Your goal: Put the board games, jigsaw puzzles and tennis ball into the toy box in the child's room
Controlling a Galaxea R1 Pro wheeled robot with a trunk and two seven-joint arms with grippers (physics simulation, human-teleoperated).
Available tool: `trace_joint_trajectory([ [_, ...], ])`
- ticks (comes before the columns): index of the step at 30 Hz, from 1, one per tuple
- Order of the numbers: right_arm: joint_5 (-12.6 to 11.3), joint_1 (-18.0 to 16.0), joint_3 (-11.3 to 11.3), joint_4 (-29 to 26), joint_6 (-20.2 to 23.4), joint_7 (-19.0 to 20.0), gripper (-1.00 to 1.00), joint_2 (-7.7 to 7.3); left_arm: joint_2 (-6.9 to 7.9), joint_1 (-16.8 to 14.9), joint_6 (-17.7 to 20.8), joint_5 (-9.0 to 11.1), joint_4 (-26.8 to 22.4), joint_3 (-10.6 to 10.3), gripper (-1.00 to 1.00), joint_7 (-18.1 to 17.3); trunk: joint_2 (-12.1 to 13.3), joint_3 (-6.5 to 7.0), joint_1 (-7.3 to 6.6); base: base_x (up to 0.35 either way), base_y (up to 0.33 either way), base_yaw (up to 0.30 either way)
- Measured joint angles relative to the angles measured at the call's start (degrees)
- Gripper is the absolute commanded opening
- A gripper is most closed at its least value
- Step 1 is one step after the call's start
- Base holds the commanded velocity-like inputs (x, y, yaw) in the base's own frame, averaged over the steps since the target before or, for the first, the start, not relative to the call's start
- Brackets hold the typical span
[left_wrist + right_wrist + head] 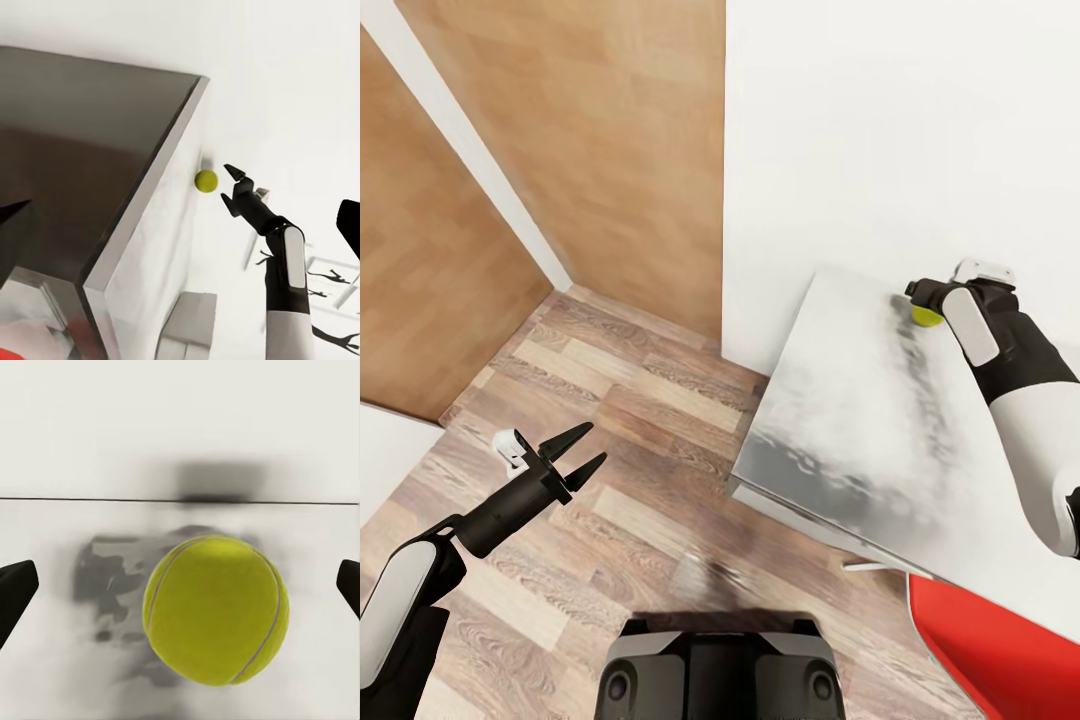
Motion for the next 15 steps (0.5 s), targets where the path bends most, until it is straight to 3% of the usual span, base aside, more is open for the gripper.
trace_joint_trajectory([
  [15, 0.01, -0.55, 0.01, 0.03, 0.01, 0.02, 1.0, -0.05, 0.0, 0.0, 0.02, 0.0, 0.0, 0.0, 1.0, 0.0, 0.0, -1.39, 0.0, 0.0, 0.0, 0.0],
])
